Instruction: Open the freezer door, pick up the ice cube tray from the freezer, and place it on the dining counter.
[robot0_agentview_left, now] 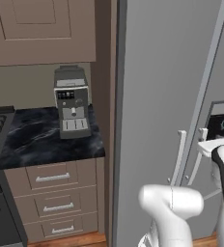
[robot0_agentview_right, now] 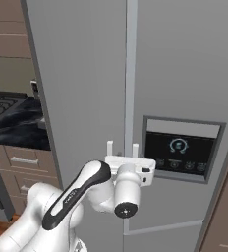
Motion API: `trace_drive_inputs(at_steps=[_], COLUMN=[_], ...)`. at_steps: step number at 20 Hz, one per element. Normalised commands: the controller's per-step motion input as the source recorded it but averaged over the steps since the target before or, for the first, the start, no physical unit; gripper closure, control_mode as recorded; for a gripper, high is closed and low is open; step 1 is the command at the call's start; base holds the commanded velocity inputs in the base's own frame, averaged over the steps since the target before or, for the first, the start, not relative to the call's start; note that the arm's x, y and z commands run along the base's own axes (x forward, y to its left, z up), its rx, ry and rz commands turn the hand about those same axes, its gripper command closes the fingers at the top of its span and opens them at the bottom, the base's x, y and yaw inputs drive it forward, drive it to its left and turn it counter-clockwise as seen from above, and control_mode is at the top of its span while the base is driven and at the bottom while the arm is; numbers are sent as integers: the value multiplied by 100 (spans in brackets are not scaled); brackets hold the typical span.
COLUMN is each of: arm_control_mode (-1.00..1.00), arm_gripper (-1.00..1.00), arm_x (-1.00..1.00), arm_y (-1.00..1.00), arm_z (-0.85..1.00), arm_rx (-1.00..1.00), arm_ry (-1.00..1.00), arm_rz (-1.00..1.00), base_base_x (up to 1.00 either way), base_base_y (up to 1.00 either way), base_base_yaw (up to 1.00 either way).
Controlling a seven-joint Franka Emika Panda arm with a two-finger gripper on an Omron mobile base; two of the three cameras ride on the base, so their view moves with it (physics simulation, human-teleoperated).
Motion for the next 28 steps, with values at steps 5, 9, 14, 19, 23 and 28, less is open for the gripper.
trace_drive_inputs(at_steps=[5,9,14,19,23,28], arm_control_mode=[-100,-100,-100,-100,-100,-100], arm_gripper=[-100,-100,-100,-100,-100,-100], arm_x=[17,8,7,11,7,11], arm_y=[-15,-12,-7,0,0,0], arm_z=[0,0,-2,-9,-9,-7], arm_rx=[4,3,2,0,0,0], arm_ry=[0,0,0,0,0,-1], arm_rz=[1,2,1,0,0,0], base_base_x=[0,0,0,0,0,0], base_base_y=[0,0,0,0,0,0], base_base_yaw=[0,0,0,0,0,0])
